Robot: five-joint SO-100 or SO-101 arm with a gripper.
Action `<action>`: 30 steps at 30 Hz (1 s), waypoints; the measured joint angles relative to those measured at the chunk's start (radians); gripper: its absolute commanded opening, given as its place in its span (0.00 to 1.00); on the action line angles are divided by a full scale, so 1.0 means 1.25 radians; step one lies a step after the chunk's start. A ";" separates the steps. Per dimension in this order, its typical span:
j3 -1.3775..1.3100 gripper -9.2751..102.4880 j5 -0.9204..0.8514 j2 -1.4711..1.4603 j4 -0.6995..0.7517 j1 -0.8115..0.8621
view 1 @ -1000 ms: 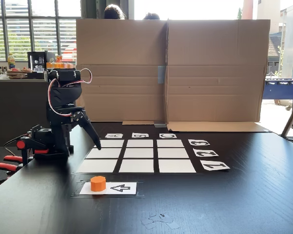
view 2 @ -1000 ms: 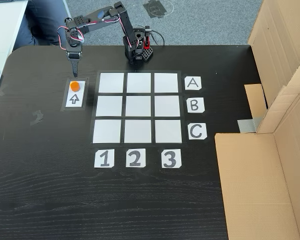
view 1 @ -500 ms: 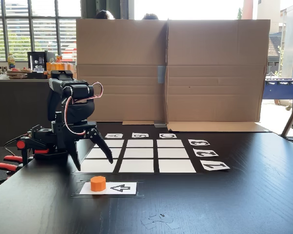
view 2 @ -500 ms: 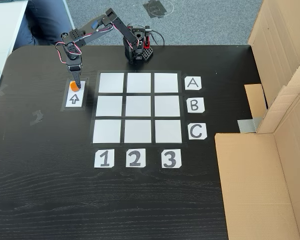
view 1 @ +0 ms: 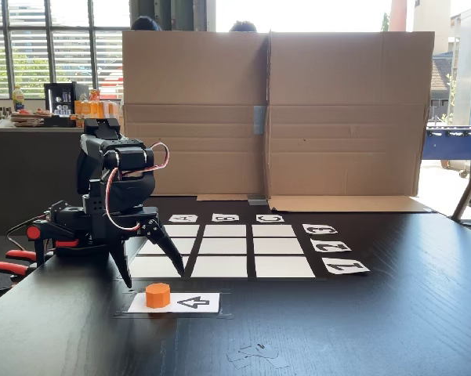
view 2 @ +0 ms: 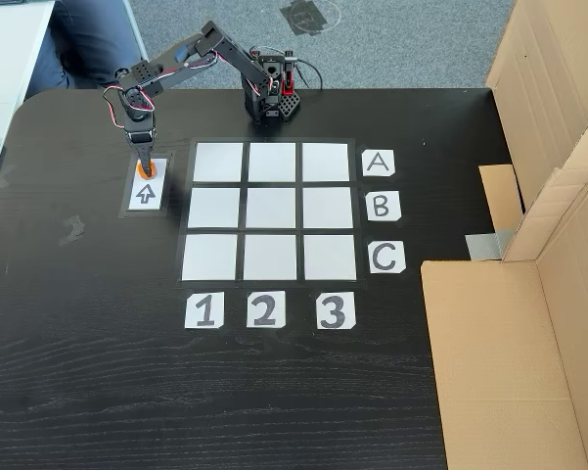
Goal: Pick up the round, orange token and place it in the grid on square A1.
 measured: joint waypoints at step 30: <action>-0.119 0.38 0.000 -0.119 0.002 -0.007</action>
